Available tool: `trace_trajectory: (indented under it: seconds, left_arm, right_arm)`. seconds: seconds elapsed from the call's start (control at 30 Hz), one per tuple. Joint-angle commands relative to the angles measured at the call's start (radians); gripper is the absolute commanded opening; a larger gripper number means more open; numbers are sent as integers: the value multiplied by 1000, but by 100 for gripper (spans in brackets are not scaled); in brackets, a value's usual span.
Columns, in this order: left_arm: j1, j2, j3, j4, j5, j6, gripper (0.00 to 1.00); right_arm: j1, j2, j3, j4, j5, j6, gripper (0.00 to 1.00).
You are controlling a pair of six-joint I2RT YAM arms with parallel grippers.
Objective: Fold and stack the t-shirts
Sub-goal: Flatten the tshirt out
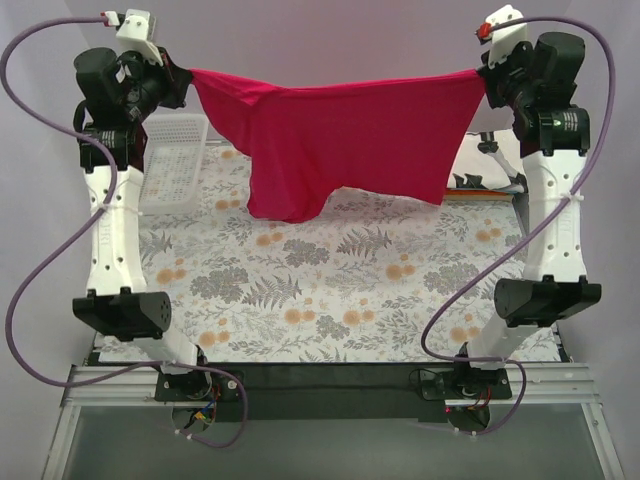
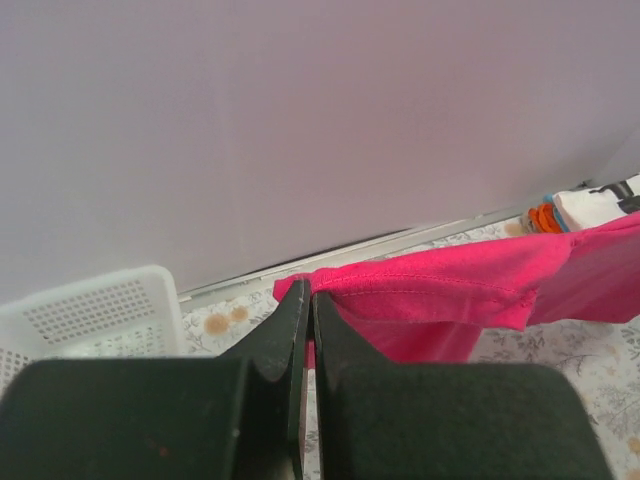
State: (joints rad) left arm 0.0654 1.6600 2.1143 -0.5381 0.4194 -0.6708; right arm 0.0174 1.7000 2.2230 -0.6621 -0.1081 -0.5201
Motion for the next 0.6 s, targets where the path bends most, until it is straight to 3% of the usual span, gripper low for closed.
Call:
trace_trajectory:
  seconds: [0.0,0.3,0.57]
  left_arm:
    - [10,-178,-82,125,-57,7,0]
    - [10,-563,-316,148,-119,57,0]
    - [10,-753,-278,141,-286,91,0]
  right_arm:
    - [-8,-144,4,122,54,11,1]
    - [-7,-437,-170,128,51,-17,1]
    - [-7,-617,-184,133,65,-37,1]
